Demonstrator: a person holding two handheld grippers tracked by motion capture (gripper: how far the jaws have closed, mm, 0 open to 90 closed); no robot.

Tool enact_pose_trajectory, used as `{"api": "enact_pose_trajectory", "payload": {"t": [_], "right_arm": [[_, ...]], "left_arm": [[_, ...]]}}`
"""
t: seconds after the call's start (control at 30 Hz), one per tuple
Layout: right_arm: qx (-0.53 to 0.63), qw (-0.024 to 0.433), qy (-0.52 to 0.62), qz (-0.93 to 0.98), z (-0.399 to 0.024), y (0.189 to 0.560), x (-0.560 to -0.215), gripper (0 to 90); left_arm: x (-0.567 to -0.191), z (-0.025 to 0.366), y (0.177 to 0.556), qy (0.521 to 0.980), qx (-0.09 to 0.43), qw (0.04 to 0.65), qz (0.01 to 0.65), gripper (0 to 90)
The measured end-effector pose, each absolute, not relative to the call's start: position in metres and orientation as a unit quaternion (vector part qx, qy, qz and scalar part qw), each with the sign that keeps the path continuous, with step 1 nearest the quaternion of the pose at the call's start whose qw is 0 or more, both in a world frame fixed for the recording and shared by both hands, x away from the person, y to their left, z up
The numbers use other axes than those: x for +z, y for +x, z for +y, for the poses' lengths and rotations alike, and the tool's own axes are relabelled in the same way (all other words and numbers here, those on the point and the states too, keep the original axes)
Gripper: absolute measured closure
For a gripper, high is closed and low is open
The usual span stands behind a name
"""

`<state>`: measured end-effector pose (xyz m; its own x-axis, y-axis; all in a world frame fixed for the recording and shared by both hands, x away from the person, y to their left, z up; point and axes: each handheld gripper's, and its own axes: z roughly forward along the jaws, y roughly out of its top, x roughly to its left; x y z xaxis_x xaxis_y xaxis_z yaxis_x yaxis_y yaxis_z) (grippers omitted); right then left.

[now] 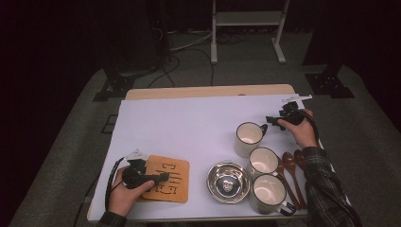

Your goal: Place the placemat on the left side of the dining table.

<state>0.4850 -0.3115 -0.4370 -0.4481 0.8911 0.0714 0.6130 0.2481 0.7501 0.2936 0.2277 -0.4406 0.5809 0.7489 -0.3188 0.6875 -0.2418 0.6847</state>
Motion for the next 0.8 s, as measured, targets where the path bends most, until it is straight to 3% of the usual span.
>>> {"api": "enact_pose_trajectory", "payload": {"t": [0.8], "right_arm": [[0.351,0.206,0.471,0.782,-0.306,0.483,-0.464,21.5]], "left_arm": [[-0.435,0.228,0.292,0.785,0.034,0.417,0.457,41.1]]}}
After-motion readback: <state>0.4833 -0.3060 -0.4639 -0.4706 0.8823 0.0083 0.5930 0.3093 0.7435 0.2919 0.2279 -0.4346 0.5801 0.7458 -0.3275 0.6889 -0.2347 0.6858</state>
